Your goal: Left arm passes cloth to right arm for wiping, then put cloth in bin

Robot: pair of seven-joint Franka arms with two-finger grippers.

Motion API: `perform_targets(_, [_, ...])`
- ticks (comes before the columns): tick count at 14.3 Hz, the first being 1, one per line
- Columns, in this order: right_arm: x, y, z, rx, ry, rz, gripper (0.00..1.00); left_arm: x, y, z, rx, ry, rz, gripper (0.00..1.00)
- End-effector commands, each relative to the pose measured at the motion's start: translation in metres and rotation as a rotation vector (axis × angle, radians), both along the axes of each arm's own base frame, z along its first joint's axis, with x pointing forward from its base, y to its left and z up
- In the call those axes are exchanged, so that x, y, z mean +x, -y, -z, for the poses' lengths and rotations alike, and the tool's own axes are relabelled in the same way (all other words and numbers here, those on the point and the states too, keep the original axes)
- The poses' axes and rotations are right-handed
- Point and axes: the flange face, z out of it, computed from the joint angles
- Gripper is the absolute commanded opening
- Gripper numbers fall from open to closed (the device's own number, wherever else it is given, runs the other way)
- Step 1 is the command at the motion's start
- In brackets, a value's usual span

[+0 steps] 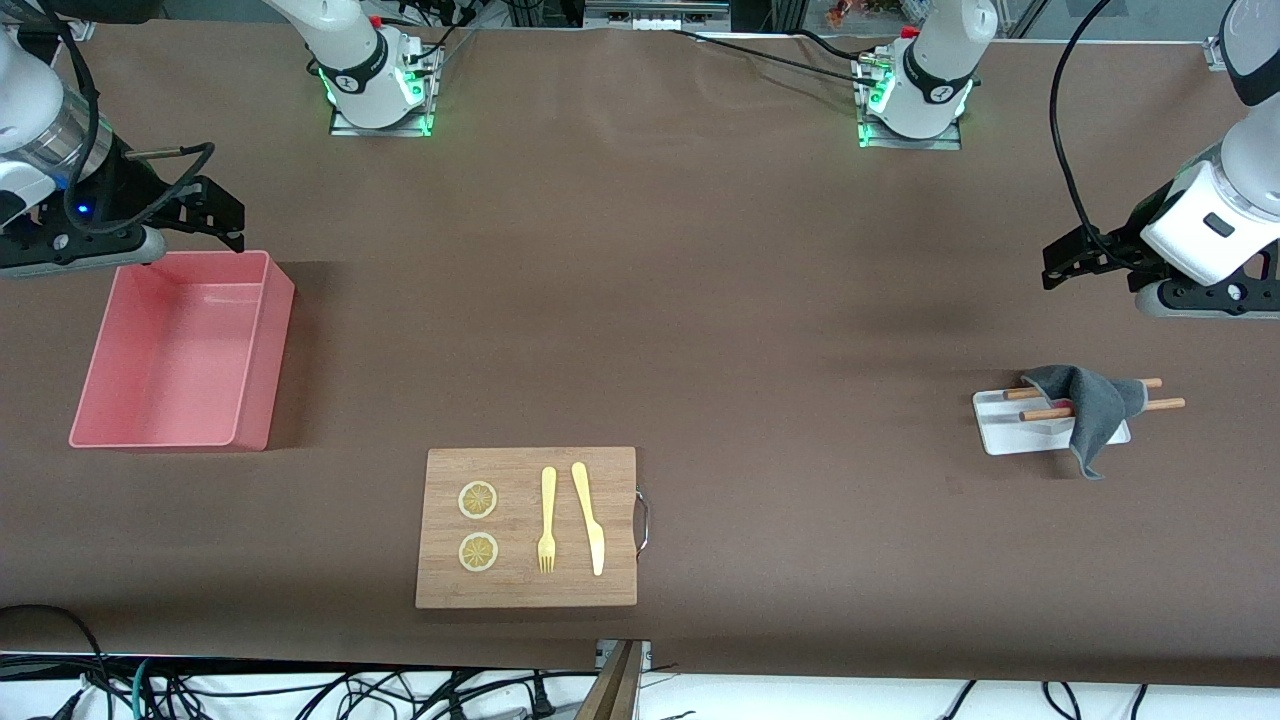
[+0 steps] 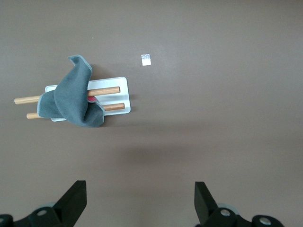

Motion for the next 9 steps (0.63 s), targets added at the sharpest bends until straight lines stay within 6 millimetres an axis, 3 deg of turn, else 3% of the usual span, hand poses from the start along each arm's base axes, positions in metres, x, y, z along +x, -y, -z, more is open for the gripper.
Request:
perform_targets(1, [0.0023, 0.0012, -0.0052, -0.006, 0.001, -0.006, 1.0, 0.0034, 0.0004, -0.0064, 0.024, -0.001, 0.018, 1.0])
perform_targets(9, [0.0021, 0.0013, -0.005, -0.006, -0.001, -0.006, 1.0, 0.0037, -0.0003, -0.0048, 0.032, -0.003, 0.022, 1.0])
